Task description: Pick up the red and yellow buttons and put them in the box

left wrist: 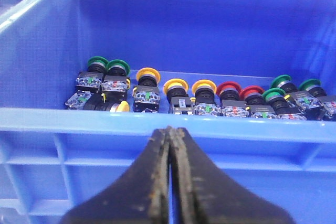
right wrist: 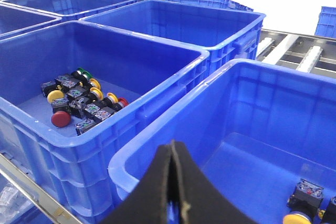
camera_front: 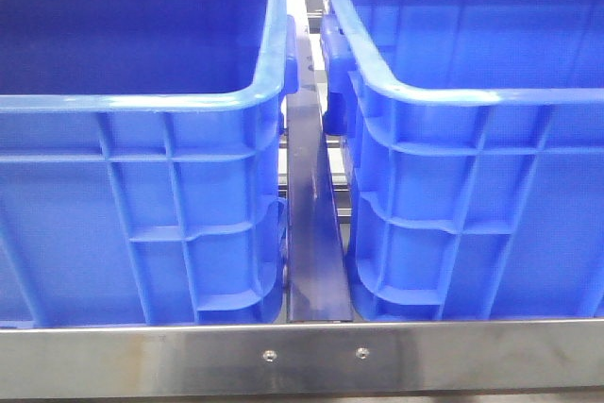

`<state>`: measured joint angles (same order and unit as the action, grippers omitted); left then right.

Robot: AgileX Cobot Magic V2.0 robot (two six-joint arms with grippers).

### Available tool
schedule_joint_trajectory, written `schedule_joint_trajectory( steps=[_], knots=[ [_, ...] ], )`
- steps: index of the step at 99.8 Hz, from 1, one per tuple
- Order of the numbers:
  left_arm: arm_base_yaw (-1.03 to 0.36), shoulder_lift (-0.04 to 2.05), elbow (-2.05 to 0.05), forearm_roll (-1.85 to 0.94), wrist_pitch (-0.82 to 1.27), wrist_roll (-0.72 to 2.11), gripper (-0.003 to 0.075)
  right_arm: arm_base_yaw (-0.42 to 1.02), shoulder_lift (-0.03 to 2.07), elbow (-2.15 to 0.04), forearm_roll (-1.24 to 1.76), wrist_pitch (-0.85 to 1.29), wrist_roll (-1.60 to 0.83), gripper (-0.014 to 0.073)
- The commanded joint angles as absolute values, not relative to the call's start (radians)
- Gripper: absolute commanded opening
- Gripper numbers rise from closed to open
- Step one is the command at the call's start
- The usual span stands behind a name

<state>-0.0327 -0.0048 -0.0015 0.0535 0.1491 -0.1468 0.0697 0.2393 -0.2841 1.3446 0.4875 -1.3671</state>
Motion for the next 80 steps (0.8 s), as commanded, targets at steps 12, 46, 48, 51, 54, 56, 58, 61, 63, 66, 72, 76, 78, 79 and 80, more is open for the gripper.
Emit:
schedule_joint_trajectory(
  steps=[12, 46, 48, 51, 54, 56, 58, 61, 63, 66, 72, 76, 78, 79, 80],
  knots=[
    [-0.032, -0.036, 0.018, 0.049, 0.056, -0.152, -0.002, 0.07, 0.246, -0.311, 1.381, 0.474, -1.378, -0.0102],
    [-0.032, -0.036, 0.018, 0.049, 0.056, -0.152, -0.002, 0.07, 0.246, -0.311, 1.381, 0.473, -1.378, -0.0102],
    [-0.032, -0.036, 0.018, 0.049, 0.056, -0.152, -0.002, 0.07, 0.246, -0.311, 1.381, 0.473, -1.378, -0.0102],
    [-0.032, -0.036, 0.018, 0.049, 0.056, -0.152, -0.002, 0.07, 0.246, -0.311, 1.381, 0.474, -1.378, -0.0102],
    [-0.032, -0.036, 0.018, 0.049, 0.056, -0.152, -0.002, 0.07, 0.246, -0.311, 1.381, 0.475, -1.378, -0.0102],
    [-0.032, -0.036, 0.018, 0.049, 0.056, -0.152, -0.002, 0.07, 0.246, -0.311, 1.381, 0.475, -1.378, -0.0102],
    [-0.032, -0.036, 0.018, 0.049, 0.056, -0.152, -0.002, 0.07, 0.246, -0.311, 1.381, 0.471, -1.378, -0.0102],
    [-0.032, -0.036, 0.018, 0.049, 0.056, -0.152, -0.002, 0.07, 0.246, -0.311, 1.381, 0.465, -1.378, -0.0102],
    [-0.032, -0.036, 0.018, 0.049, 0.056, -0.152, -0.002, 0.07, 0.246, -0.311, 1.381, 0.461, -1.378, -0.0102],
    [-0.032, -0.036, 0.018, 0.049, 0.056, -0.152, -0.002, 0.07, 0.246, -0.311, 1.381, 0.455, -1.378, -0.0102],
    [-0.032, -0.036, 0.018, 0.049, 0.056, -0.152, -0.002, 0.068, 0.246, -0.311, 1.381, 0.417, -1.378, -0.0102],
    [-0.032, -0.036, 0.018, 0.049, 0.056, -0.152, -0.002, 0.061, 0.246, -0.311, 1.383, 0.379, -1.378, -0.0102],
    [-0.032, -0.036, 0.018, 0.049, 0.056, -0.152, -0.002, 0.056, 0.246, -0.311, 1.383, 0.361, -1.378, -0.0102],
    [-0.032, -0.036, 0.018, 0.049, 0.056, -0.152, -0.002, 0.055, 0.246, -0.311, 1.383, 0.355, -1.378, -0.0102],
    [-0.032, -0.036, 0.018, 0.049, 0.056, -0.152, -0.002, 0.054, 0.246, -0.31, 1.383, 0.348, -1.378, -0.0102]
  ],
)
